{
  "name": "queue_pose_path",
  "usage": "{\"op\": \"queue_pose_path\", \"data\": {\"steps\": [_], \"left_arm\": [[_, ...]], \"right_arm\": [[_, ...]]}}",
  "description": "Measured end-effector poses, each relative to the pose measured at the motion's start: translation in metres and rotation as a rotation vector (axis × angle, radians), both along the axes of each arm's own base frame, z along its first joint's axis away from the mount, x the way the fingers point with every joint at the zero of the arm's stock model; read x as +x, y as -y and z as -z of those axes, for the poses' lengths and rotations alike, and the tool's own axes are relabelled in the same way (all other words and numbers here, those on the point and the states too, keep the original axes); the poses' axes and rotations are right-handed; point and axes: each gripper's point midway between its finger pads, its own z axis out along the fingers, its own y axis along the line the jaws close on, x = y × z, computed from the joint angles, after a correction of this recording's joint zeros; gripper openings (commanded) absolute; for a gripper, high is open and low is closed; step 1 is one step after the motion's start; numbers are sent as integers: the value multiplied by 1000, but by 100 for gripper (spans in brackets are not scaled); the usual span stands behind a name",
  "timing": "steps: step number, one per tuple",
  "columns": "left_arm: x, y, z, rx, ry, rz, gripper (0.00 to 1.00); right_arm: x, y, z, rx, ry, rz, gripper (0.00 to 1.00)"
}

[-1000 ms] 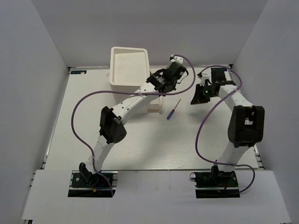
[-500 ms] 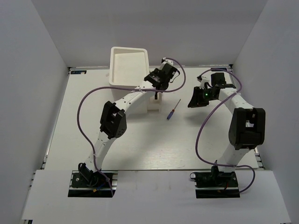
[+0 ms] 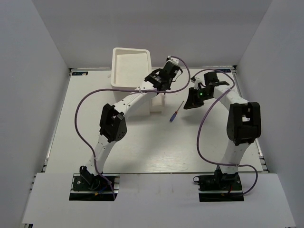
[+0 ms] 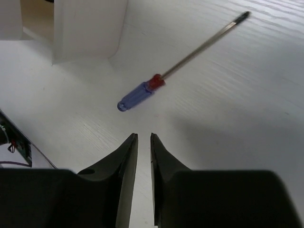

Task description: Sort the tools into containers

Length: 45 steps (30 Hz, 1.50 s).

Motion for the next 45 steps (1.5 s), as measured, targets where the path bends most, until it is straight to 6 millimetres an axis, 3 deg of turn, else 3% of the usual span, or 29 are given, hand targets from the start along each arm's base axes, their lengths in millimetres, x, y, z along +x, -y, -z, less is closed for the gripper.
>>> {"op": "queue_pose_path", "data": {"steps": [2,3,5,8,11,13,14,16,18,22,25,28,30,33,37,41,45], "left_arm": [[-8,6,-21,-39,19,42,28],[-17,6,-34,-57,30,58,43],[-40,-4,-71,-100,65,80,54],[-84,-34,-142,-189,154,94,55],[-129,-86,-208,-301,264,52,55],[-156,-121,-232,-370,314,5,55],[-168,-136,-236,-395,323,-18,55],[-187,-160,-228,-424,316,-67,55],[-197,-173,-207,-419,276,-106,55],[-204,-179,-155,-356,157,-166,55],[-210,-185,-130,-316,100,-203,55],[-219,-197,-123,-320,88,-243,55],[-225,-206,-123,-338,97,-272,55],[-238,-226,-117,-375,115,-340,59],[-255,-251,-86,-401,90,-451,66],[-266,-263,-32,-392,8,-536,71],[-274,-265,21,-393,-106,-593,72]], "right_arm": [[-2,-16,5,-25,-18,-16,29],[-4,-25,8,-43,-27,-23,34],[-9,-44,16,-78,-53,-34,46],[-15,-65,29,-136,-81,-36,54],[-22,-75,45,-208,-106,-22,61],[-25,-76,52,-247,-120,-3,67],[-25,-75,56,-266,-122,10,67],[-23,-71,60,-304,-118,37,67],[-20,-67,62,-339,-107,66,67],[-11,-63,71,-393,-83,115,54],[-2,-64,74,-429,-52,141,41],[4,-64,75,-462,-23,168,14],[4,-63,76,-471,-18,175,2],[7,-59,74,-482,-10,190,0],[13,-43,70,-472,-7,198,0],[35,-41,40,-328,63,167,0],[74,-72,-25,-99,206,71,0]]}}
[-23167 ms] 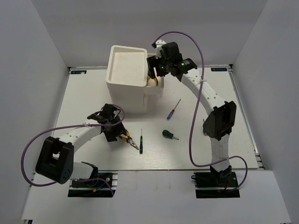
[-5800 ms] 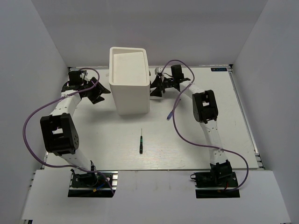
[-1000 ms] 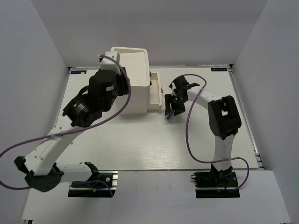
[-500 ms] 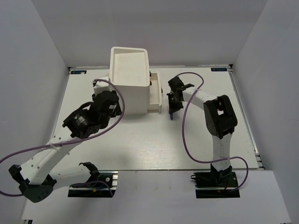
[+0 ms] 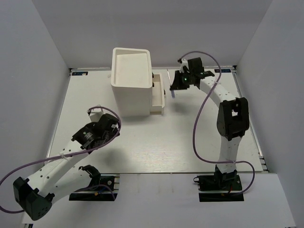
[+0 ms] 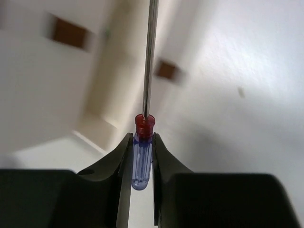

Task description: Sort the tools into containers

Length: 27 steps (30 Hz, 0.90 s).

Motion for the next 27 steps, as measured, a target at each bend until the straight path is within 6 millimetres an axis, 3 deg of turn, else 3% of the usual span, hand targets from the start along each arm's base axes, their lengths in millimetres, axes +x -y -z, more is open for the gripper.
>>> {"op": "queue_pose_path", "data": {"steps": [4,7,9,14,16,17,19,22,24,25,26,27], "left_arm": [[5,1,22,-65,-54,-48,77],[16,-3,26,-114,-60,-94,80],[26,-6,29,-141,-66,-123,81],[52,-25,45,-185,-123,-201,82],[69,-36,43,-207,-135,-237,82],[79,-41,41,-219,-128,-249,82],[105,-53,31,-244,-102,-268,80],[146,-67,18,-291,-54,-268,70],[176,-72,14,-322,-25,-250,47],[187,-75,14,-329,-24,-240,38],[200,-76,17,-342,-23,-226,21],[213,-77,20,-355,-25,-208,15]], "right_arm": [[36,-49,-66,166,175,-133,0],[51,-78,-84,224,226,-185,0],[55,-92,-78,238,217,-194,0],[54,-106,-26,204,109,-164,0],[55,-105,-13,191,81,-147,20],[54,-105,-9,187,70,-143,43],[53,-105,-8,184,65,-143,54],[54,-104,-9,185,73,-151,60],[55,-102,-9,184,75,-152,50],[55,-100,-10,181,79,-155,38],[54,-98,-11,177,84,-158,20],[52,-94,-12,167,90,-157,0]]}}
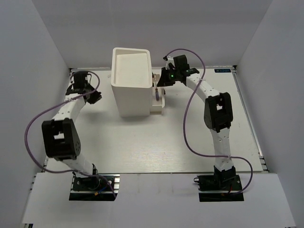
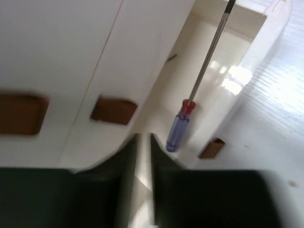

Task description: Sort the tools into containers

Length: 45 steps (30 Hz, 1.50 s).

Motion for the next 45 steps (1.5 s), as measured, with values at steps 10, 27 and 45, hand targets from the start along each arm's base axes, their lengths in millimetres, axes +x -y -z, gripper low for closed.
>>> {"op": "queue_pose_path", "data": {"steps": [10,27,45], "left_arm": [[59,30,35,-152,4,189,7],[64,68,8,-262,101,419,9],[36,44,38,-192,-78,287,79]], "right_arm": [[5,75,-24,-275,199,125,0],[-14,5,65,-136,-11,-206,0],[-34,-13,53,-104,-15,-230,58]]}}
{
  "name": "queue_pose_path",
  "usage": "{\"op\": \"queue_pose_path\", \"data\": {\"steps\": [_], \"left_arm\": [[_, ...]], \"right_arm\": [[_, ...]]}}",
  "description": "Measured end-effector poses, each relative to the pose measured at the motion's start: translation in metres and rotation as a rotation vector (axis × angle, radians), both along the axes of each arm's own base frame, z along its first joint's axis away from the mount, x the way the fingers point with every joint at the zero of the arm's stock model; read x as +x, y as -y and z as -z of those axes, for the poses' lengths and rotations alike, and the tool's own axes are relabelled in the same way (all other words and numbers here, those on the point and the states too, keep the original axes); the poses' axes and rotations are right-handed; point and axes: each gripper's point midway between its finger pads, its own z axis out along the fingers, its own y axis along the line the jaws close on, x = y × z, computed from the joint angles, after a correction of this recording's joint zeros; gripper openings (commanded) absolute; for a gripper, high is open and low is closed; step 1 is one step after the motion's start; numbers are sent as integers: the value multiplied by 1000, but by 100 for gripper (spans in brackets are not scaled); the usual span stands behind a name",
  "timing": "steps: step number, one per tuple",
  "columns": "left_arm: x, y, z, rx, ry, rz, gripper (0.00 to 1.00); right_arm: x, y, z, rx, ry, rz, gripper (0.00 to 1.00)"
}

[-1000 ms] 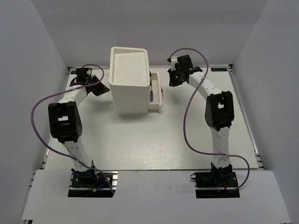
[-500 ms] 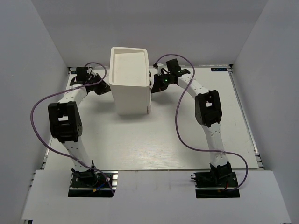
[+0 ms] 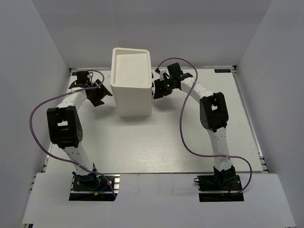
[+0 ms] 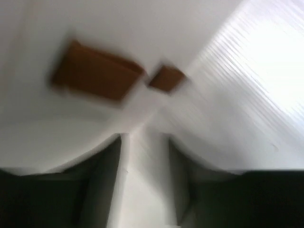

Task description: Sort the tools into containers

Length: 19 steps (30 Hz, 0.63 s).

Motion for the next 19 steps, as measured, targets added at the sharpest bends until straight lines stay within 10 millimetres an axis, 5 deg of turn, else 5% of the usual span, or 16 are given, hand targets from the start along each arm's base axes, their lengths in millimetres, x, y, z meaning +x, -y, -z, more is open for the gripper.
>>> {"op": "queue_pose_path", "data": {"steps": [1,2,6,7,8,9,13,15,16,17,19], "left_arm": [[-8,-11,-2,31,-19,-49,81],[-16,-23,-7,61,-29,-93,81],[-31,-58,-63,162,75,-199,79],[-33,-61,-80,182,130,-193,68],[-35,-58,-96,189,184,-175,28],[-38,-50,-112,184,251,-135,0],[-71,-2,-149,157,465,126,0],[-94,24,-158,136,537,257,35],[-104,34,-163,130,569,311,61],[-115,43,-169,121,601,359,98],[-134,54,-185,107,659,412,100]], "right_arm": [[-4,10,3,-48,12,19,80],[-9,22,3,-93,31,41,91],[-30,79,-7,-235,151,126,91],[-36,94,-14,-253,183,147,91],[-42,106,-21,-263,197,169,91],[-47,117,-29,-268,209,191,91],[-51,144,-62,-278,262,277,91],[-62,151,-74,-281,269,311,91],[-71,154,-79,-277,269,325,91],[-79,157,-84,-274,271,340,91],[-100,163,-92,-264,271,357,91]]}}
